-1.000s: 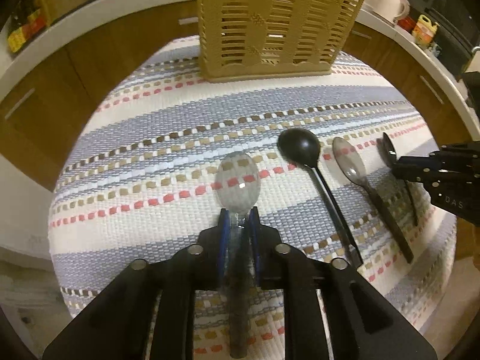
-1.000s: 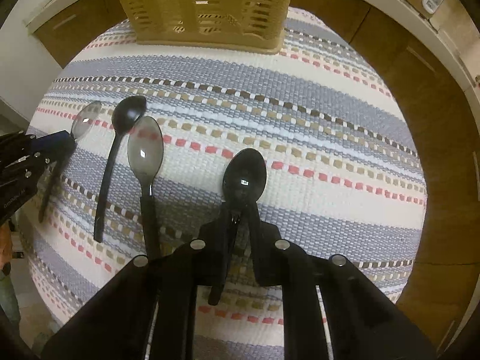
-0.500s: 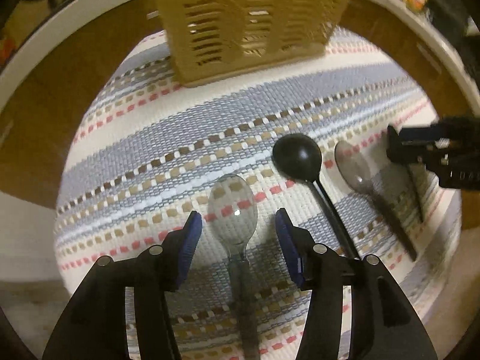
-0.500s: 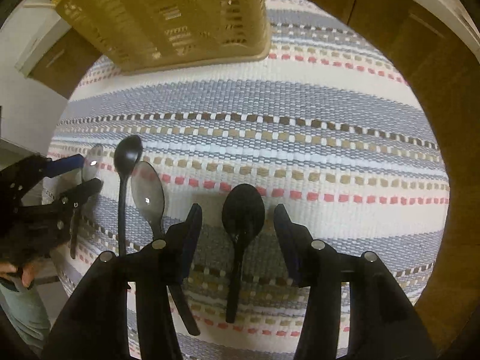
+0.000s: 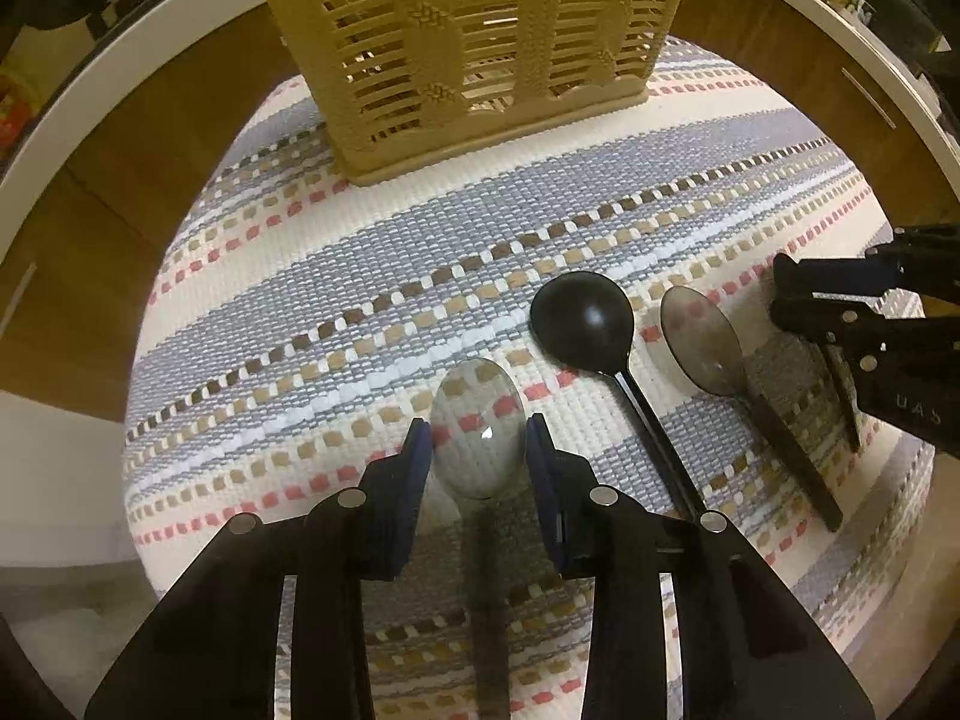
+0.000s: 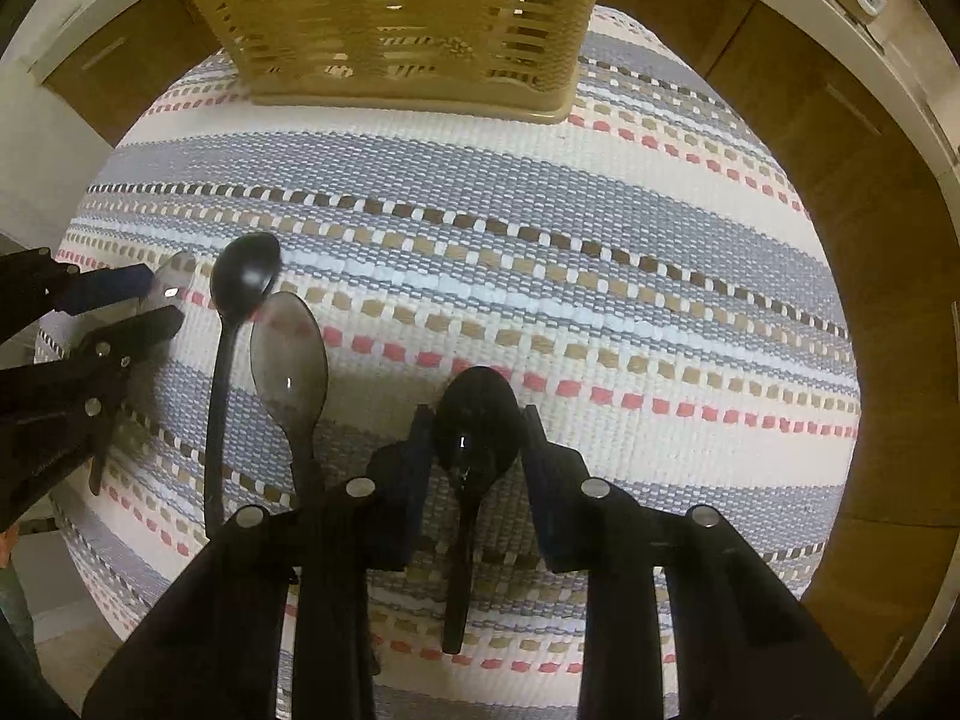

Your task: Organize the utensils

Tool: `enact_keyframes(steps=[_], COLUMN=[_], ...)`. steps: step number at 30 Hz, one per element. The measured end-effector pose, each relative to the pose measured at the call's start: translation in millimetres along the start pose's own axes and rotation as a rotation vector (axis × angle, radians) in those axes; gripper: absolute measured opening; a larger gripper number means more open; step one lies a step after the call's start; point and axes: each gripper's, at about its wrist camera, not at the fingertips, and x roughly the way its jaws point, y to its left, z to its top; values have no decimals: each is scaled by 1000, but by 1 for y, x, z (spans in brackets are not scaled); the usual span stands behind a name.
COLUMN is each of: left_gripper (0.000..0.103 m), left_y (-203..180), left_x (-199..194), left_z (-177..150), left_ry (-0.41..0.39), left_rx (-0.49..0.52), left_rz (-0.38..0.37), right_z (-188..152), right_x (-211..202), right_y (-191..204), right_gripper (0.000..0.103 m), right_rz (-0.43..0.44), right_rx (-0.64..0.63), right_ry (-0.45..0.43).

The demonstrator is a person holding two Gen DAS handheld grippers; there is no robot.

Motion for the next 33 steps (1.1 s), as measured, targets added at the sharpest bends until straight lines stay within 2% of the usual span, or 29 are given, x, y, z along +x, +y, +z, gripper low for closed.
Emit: enact_keyframes(steps=[3, 6, 12, 16, 20, 26, 33], left_gripper=[30, 30, 30, 30, 30, 30, 30], left_y=[1, 3, 9, 7, 3, 7, 27], left_x=[-2, -10, -49, -72, -108, -163, -209], left_z=[-3, -8, -23, -27, -30, -14, 16], left_ry=[-30, -76, -234, -327, -453, -653, -905], left_rx=[-22, -54, -66, -53, -41, -50, -137], left_rz=[-5, -49, -122, -124, -136, -109, -92], right_z=[-5, -16, -36, -50, -57, -39, -8], right_x=[-2, -11, -41, -71, -109, -169, -213], right_y=[2, -6, -19, -34, -40, -48, -38], right_gripper=[25, 25, 25, 25, 25, 25, 25], right_rz=[27, 69, 170, 207, 238, 223, 128], right_rx=[2, 5, 31, 43, 49, 43, 49], right_ry=[-16, -65, -194, -287, -393, -541, -753])
